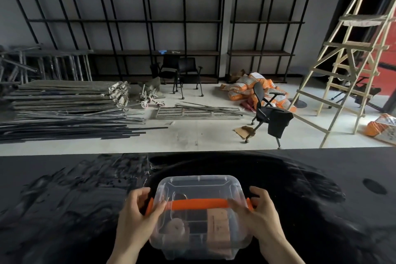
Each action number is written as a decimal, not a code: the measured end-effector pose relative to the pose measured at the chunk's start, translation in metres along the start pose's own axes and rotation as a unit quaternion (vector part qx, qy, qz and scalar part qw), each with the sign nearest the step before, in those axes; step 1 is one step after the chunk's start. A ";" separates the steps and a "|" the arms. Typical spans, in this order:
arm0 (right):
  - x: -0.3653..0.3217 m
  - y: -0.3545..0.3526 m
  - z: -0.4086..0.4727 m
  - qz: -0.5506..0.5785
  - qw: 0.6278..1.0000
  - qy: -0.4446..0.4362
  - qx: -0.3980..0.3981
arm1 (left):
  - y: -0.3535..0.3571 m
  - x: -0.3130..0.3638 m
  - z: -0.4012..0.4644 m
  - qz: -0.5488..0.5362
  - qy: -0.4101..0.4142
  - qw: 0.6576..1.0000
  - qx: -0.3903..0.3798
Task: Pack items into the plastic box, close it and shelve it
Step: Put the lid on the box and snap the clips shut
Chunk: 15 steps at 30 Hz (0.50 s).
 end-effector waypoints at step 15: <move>-0.008 0.020 0.033 0.007 0.997 0.069 -0.045 | 0.037 0.003 0.016 -0.035 -0.141 0.989 -0.032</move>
Point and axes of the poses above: each hand's wrist, its own z-axis towards the middle knuckle, its own y-axis out of the palm, x = y × z, the point moved 9 cm from there along z, towards the middle knuckle, and after that the axes turned 14 degrees about x, right-handed, at the moved point
